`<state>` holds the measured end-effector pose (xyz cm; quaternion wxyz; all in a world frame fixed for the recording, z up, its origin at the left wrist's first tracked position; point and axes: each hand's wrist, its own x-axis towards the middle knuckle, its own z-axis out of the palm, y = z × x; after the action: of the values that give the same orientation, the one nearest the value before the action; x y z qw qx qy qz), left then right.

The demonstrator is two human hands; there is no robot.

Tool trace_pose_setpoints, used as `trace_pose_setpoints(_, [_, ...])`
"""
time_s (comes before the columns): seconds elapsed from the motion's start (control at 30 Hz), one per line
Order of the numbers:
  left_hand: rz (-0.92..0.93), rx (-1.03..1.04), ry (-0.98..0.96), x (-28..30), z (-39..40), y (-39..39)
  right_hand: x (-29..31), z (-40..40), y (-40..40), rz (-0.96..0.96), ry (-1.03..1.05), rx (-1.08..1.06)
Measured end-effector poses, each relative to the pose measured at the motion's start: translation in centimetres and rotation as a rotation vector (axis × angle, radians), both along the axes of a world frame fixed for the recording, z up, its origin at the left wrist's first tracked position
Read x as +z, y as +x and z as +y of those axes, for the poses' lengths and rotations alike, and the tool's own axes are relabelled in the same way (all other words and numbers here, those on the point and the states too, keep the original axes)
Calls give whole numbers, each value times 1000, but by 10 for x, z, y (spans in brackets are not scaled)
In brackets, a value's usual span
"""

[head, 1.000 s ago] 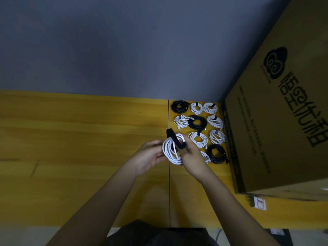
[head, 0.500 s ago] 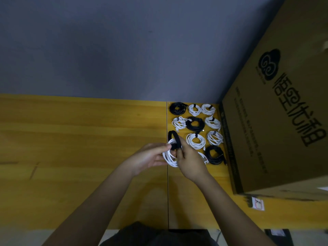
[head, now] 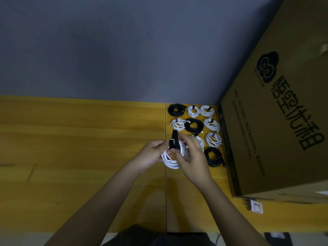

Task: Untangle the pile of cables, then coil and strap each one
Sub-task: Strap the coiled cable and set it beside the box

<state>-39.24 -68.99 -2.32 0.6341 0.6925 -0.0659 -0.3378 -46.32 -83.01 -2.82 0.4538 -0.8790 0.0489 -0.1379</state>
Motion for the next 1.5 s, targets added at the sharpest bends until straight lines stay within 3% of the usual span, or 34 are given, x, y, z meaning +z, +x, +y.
trace_pose_setpoints(0.1, [-50, -54, 45, 0, 0, 1, 3, -2, 3, -109, -32, -32])
trace_pose_setpoints(0.33, [-330, -139, 193, -3, 3, 10, 13, -11, 13, 55, 245, -34])
trace_pose_setpoints(0.53, [-416, -212, 240, -3, 8, 14, 11, -11, 23, 154, 374, -20])
trace_pose_setpoints(0.73, [-543, -302, 292, -5, 17, 12, 6, 0, 25, 250, 709, -87])
trace_pose_setpoints(0.87, [-701, -351, 337, -6, 23, 13, 4, 4, 27, 295, 746, -154])
trace_pose_setpoints(1.0, [-860, -263, 434, -3, 21, 12, 6, 9, 29, 322, 815, -181])
trace_pose_setpoints(1.5, [-1034, -283, 495, -5, 20, 8, 1, -4, 25, 245, 851, -173])
